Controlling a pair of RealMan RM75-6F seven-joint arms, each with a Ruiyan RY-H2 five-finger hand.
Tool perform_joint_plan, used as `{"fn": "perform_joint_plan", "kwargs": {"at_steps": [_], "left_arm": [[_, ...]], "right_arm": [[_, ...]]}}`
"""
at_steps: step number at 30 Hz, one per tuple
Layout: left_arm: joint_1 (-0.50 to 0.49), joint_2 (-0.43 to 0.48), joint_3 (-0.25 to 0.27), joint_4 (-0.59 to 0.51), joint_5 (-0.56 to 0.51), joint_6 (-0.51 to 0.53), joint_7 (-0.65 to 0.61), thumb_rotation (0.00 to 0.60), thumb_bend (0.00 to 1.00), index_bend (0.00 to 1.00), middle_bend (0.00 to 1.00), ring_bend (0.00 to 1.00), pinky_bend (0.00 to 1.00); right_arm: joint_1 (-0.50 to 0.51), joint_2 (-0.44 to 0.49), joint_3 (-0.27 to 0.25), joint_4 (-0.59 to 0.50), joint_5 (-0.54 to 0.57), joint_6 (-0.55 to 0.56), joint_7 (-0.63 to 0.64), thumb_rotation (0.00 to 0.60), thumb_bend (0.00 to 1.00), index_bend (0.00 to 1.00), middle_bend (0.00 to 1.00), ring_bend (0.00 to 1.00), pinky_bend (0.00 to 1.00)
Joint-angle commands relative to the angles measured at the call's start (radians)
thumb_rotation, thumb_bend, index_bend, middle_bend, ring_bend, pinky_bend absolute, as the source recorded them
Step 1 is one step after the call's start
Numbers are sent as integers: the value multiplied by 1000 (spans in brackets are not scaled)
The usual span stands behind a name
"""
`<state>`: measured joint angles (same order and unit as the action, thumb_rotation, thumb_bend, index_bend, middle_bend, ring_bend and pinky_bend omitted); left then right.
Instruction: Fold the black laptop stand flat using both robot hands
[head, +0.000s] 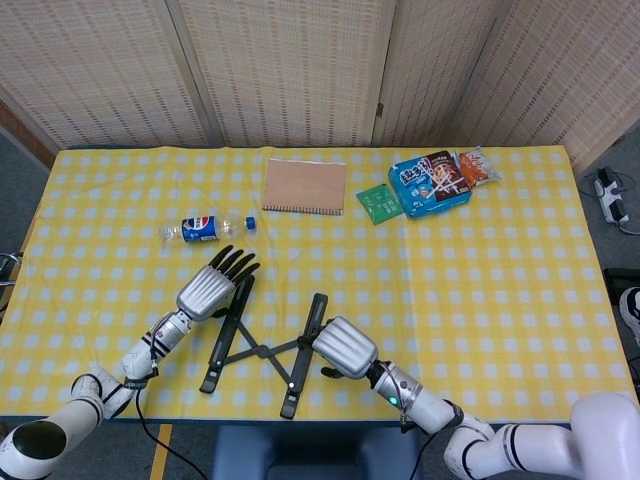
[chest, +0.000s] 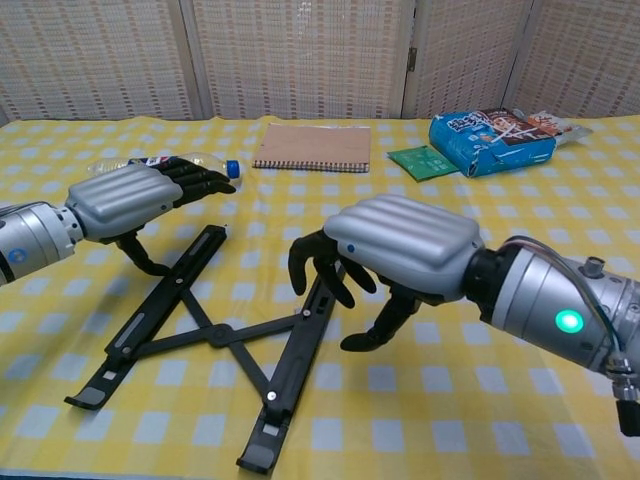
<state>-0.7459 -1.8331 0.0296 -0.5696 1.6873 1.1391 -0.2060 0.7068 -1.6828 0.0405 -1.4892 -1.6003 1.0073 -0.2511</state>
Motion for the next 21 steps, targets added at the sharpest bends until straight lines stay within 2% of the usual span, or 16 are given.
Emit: {"fn": "perform_joint_plan", "kwargs": {"at_steps": [1,13,21], "left_arm": [[-2,-1,2,-4,-4,-3,10,600,123,57,64,0,0],[-1,4,6,-17,-26,-19,10,600,122,55,64,0,0],[1,11,10,-28,-31,-11,7,600,122,55,64,0,0]], "right_arm": [[2,-8,-10,14,-9,-1,-4,600,196,437,677,695,703],[13,-128,-37,184,-75,30,-50,600,184,506,749,794,814],[26,-169,-42,236,-88,26,-37,600,185,514,761,802,822]]}}
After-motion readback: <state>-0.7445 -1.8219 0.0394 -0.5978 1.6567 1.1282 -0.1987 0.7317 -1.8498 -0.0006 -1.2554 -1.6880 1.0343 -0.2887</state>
